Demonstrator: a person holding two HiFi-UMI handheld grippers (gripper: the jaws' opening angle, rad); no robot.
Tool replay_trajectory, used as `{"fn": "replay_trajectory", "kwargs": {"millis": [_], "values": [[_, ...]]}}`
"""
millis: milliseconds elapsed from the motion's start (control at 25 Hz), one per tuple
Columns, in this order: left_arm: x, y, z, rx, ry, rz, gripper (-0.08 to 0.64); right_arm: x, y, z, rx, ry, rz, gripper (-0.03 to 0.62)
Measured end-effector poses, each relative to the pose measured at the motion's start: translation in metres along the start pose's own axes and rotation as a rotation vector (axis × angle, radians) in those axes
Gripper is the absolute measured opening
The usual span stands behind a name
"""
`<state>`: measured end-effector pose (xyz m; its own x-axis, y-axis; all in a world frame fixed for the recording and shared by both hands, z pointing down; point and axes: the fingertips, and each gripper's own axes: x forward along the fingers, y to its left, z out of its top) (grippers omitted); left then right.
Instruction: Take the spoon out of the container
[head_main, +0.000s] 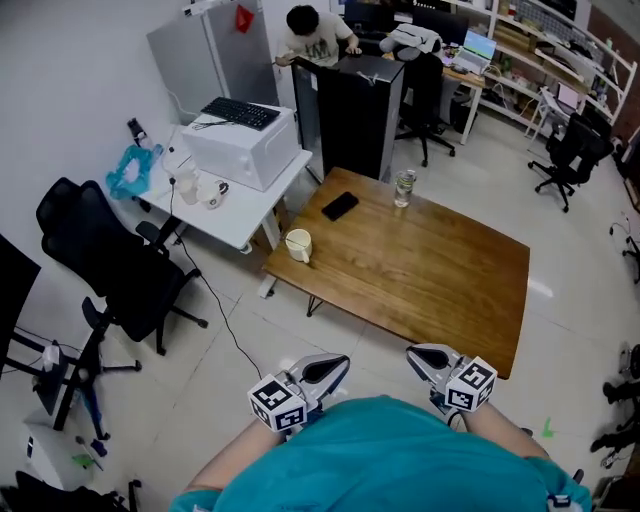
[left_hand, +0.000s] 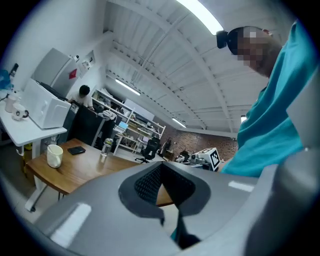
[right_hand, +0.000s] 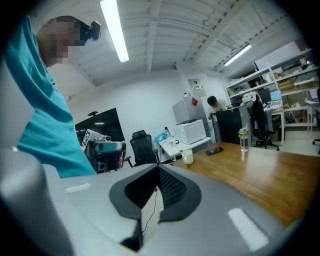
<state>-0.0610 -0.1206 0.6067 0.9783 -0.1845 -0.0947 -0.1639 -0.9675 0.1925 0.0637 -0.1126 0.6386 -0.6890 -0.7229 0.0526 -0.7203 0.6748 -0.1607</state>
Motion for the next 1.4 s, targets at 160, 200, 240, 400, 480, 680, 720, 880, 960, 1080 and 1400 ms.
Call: {"fn": "replay_trajectory", "kwargs": {"millis": [160,200,240,400,480,680,720,880,960,1080,1400], "values": [[-0.009,0.057,0.029,-0.011,-0.014,0.105,0.002,0.067,-0.029,0.026,-0.001,0.036,0.102,0.002],[-0.006,0.066,0.032,0.001,-0.01,0.126,0.002,0.077,-0.036,0.029,-0.008,0.039,0.127,0.002],[-0.002,0.074,0.037,0.009,-0.006,0.149,0.002,0.085,-0.044,0.034,-0.015,0.041,0.152,0.002],[0.025,0.106,0.054,-0.003,0.001,0.25,0.002,0.109,-0.083,0.053,-0.023,0.055,0.249,0.002],[0.044,0.127,0.054,-0.03,-0.003,0.288,0.002,0.121,-0.106,0.062,-0.04,0.062,0.291,0.002],[0.082,0.174,0.062,-0.002,0.03,0.333,0.002,0.153,-0.148,0.075,-0.091,0.08,0.365,0.002],[0.085,0.181,0.064,0.0,0.036,0.332,0.002,0.159,-0.154,0.078,-0.09,0.08,0.368,0.002],[0.089,0.217,0.061,-0.022,0.03,0.329,0.002,0.183,-0.171,0.081,-0.09,0.074,0.369,0.002],[0.084,0.239,0.06,-0.038,0.018,0.321,0.002,0.2,-0.178,0.077,-0.088,0.086,0.356,0.002],[0.061,0.276,0.059,-0.032,0.014,0.286,0.002,0.239,-0.178,0.065,-0.091,0.107,0.323,0.002],[-0.023,0.395,0.071,-0.137,0.022,0.219,0.002,0.353,-0.17,0.064,-0.059,0.178,0.179,0.002]]}}
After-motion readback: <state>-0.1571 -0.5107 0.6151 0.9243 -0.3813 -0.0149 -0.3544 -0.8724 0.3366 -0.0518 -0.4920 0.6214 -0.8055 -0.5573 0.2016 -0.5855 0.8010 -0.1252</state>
